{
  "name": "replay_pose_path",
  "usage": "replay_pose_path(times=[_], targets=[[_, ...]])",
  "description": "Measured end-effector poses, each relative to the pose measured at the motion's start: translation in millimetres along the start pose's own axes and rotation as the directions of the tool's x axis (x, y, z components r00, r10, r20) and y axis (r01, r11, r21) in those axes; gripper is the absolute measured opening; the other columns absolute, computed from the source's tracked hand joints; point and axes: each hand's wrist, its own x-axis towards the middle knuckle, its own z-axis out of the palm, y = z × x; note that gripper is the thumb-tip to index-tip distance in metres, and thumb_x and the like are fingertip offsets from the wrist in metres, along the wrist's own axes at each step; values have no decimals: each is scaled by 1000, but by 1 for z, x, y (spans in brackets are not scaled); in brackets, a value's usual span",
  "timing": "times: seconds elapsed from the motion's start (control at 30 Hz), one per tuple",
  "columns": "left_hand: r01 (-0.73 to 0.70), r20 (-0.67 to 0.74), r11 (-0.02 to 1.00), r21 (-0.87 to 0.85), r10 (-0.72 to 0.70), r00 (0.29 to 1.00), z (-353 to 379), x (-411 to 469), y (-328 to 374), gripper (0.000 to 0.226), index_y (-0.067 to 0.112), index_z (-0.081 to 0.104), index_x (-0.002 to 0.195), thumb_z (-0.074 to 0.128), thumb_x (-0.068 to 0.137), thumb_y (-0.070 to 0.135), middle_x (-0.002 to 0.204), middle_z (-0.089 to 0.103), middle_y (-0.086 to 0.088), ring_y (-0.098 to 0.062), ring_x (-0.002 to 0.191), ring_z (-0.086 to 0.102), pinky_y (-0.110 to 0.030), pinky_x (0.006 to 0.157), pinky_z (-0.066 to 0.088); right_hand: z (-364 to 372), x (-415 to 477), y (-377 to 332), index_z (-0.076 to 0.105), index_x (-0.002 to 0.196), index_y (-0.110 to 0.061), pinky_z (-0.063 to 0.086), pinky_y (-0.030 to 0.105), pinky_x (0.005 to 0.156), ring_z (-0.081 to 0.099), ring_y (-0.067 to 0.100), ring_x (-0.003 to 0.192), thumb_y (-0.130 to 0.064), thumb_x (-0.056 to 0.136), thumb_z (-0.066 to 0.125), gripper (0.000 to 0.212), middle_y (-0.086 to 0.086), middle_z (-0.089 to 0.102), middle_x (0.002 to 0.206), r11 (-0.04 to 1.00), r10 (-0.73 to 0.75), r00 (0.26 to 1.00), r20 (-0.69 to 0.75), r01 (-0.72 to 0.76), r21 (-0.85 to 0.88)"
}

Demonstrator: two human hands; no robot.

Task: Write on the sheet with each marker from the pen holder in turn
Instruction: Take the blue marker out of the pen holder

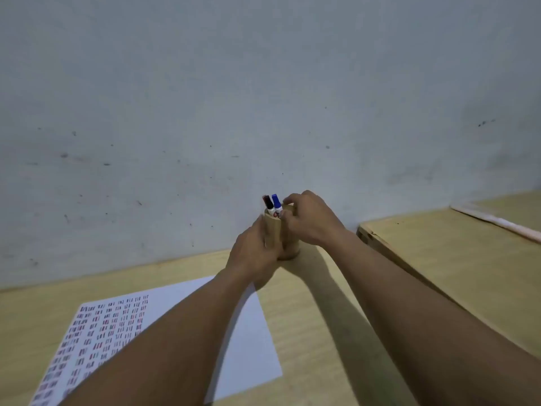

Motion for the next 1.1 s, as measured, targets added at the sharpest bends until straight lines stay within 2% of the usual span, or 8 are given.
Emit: replay_pose_path(times=[0.13,0.2,0.37,0.5,0.67,0.83,1.0,1.1], targets=[[42,5,998,-55,-42,999,6,7,-6,54,30,51,131,65,80,40,112,70,7,-20,100,67,-41,87,56,7,7,6,79,99,-12,46,30,63,63,24,80,-24,92,54,29,8,69,95,996,22,1000,-12,-21,91],[59,-4,996,-65,-59,998,10,11,-8,51,27,54,127,66,79,39,110,71,4,-20,97,68,-41,85,57,10,12,9,81,97,-11,41,27,60,63,22,78,-22,92,59,26,5,71,88,992,30,999,-11,-29,124],[72,-32,992,-103,-76,997,16,16,-14,48,24,58,121,75,77,35,104,71,6,-17,92,68,-36,79,59,11,21,13,81,100,-14,38,21,56,62,15,78,-28,94,67,21,1,74,89,986,42,999,-32,-36,165],[89,-23,991,-103,-92,995,18,17,-16,50,23,59,120,76,74,36,106,72,5,-16,93,68,-40,81,60,15,21,15,79,97,-14,42,25,58,62,15,74,-29,95,65,21,0,71,87,989,51,997,-56,-43,139],[85,-21,990,-109,-88,996,18,17,-17,55,22,57,124,79,76,37,113,70,4,-17,100,67,-37,86,58,17,17,13,70,95,-11,54,39,75,64,23,87,-29,96,60,21,4,70,91,990,50,989,-136,-31,136],[84,-18,991,-100,-86,996,19,17,-16,59,19,54,130,78,78,34,121,68,0,-22,108,64,-35,89,54,8,13,5,59,97,-12,52,36,71,65,24,88,-32,100,55,21,5,69,96,975,52,978,-202,-6,220],[98,-28,987,-125,-102,994,17,14,-11,62,24,52,132,78,77,30,122,67,2,-19,104,64,-31,85,53,-9,9,-6,54,105,-11,55,49,72,66,30,81,-30,101,51,19,7,69,93,953,33,968,-248,44,299],[124,-47,989,-86,-129,991,6,11,-10,77,21,41,146,77,78,23,136,60,-5,-23,117,59,-28,88,47,-21,7,-16,54,110,-11,52,41,70,64,27,85,-29,103,50,20,5,68,96,957,-10,952,-306,98,272]])
